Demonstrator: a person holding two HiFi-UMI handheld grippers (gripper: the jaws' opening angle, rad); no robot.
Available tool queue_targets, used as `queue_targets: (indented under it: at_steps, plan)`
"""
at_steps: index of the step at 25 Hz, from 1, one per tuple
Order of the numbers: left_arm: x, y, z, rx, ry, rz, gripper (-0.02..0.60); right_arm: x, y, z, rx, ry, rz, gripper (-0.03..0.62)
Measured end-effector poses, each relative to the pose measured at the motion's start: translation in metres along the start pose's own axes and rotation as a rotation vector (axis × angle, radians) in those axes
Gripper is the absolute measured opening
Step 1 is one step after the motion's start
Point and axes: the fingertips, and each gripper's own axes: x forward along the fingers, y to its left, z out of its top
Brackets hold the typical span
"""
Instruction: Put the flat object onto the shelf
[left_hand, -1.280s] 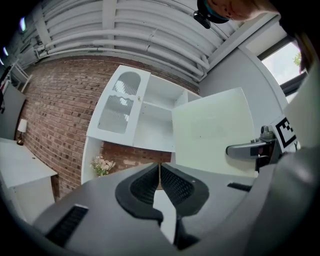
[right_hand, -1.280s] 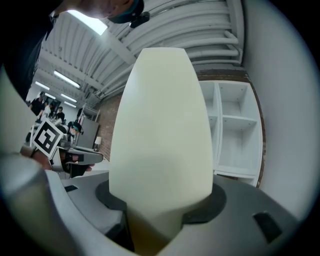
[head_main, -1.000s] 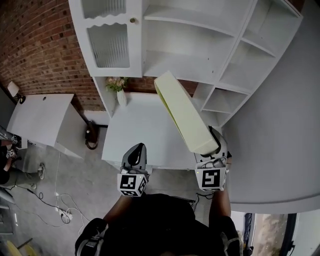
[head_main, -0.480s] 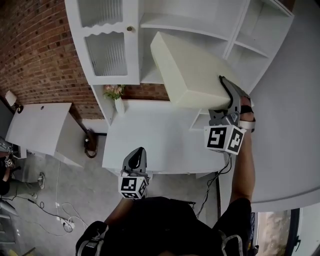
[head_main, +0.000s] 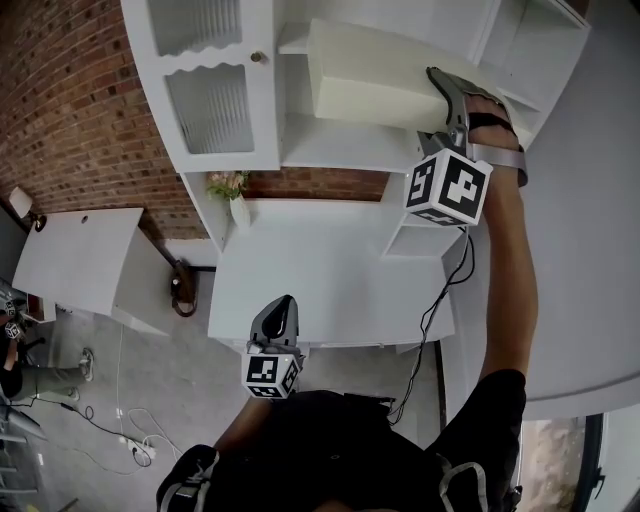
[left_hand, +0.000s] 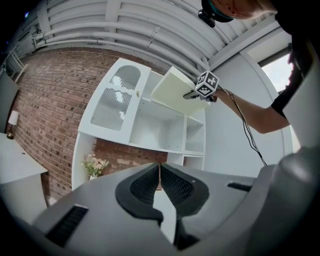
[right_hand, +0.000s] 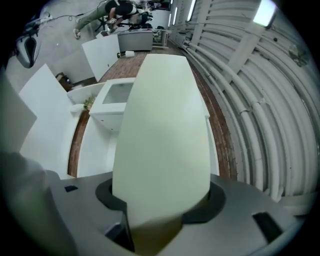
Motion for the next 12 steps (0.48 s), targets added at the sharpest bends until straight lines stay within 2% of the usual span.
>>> queue_targets:
  at_steps: [6, 9, 12]
  plan:
    - [0.009, 0.012, -0.005, -0.012, 0.012, 0.003, 0.018, 0.018, -0.023, 0.021, -0.069, -0.015, -0.028, 0.278]
    - [0.013, 0.015, -0.006, -0.017, 0.013, 0.002, 0.018, 0.046, -0.015, 0.018, -0.114, 0.028, 0.007, 0.279]
    - [0.017, 0.020, -0.008, -0.021, 0.019, 0.001, 0.018, 0.074, -0.002, 0.010, -0.111, 0.058, 0.051, 0.284]
